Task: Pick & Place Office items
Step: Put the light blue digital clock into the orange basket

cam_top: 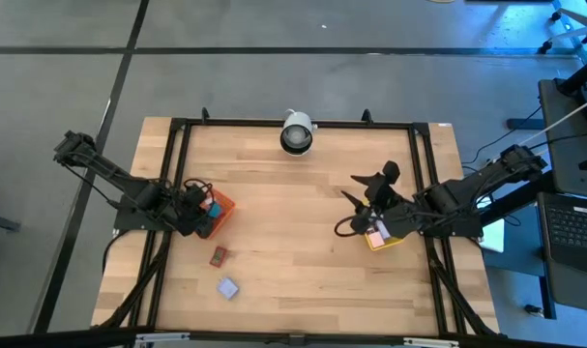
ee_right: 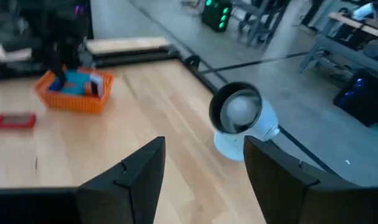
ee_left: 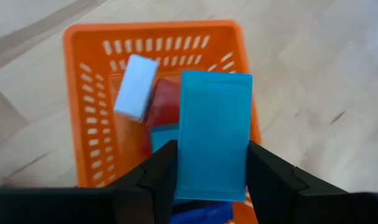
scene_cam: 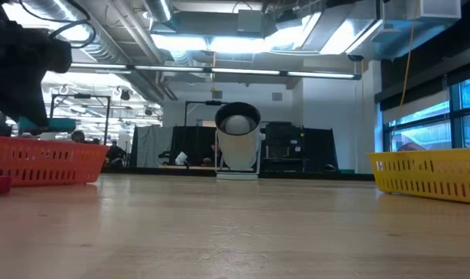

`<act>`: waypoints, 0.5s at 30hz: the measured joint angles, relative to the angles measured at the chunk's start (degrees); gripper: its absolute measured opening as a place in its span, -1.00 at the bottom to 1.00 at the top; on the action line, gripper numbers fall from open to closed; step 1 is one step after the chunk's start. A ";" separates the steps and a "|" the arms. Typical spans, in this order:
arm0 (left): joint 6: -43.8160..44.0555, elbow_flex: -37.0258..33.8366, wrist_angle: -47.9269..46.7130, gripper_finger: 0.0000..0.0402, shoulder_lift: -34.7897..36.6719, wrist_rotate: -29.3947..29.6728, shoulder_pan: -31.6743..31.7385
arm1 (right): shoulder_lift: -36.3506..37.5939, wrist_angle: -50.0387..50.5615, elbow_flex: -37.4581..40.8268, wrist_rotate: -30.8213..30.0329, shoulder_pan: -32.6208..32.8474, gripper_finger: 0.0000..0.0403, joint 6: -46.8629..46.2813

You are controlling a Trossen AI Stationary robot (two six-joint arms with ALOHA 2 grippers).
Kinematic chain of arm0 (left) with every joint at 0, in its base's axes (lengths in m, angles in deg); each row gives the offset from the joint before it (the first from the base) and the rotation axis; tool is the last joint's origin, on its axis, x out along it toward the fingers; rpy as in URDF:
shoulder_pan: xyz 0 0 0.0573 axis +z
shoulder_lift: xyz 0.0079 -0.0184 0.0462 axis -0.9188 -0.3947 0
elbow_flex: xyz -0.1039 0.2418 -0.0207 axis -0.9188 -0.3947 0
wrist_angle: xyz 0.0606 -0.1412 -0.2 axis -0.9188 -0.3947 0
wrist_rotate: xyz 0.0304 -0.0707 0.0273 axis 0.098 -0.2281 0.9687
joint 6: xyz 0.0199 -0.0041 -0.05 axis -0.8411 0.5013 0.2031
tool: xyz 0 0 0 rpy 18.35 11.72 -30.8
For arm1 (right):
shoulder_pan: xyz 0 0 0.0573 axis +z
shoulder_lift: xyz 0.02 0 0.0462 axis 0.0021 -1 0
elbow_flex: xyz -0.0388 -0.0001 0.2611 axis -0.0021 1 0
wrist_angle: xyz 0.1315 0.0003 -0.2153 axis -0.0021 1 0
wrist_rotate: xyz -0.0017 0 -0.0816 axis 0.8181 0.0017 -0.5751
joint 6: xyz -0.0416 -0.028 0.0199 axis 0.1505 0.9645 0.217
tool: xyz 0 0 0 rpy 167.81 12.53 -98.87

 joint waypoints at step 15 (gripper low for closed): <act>-0.21 0.00 -0.09 -0.23 -10.30 -2.38 0.00 | 0.20 -18.40 0.00 -4.08 -0.55 0.08 17.25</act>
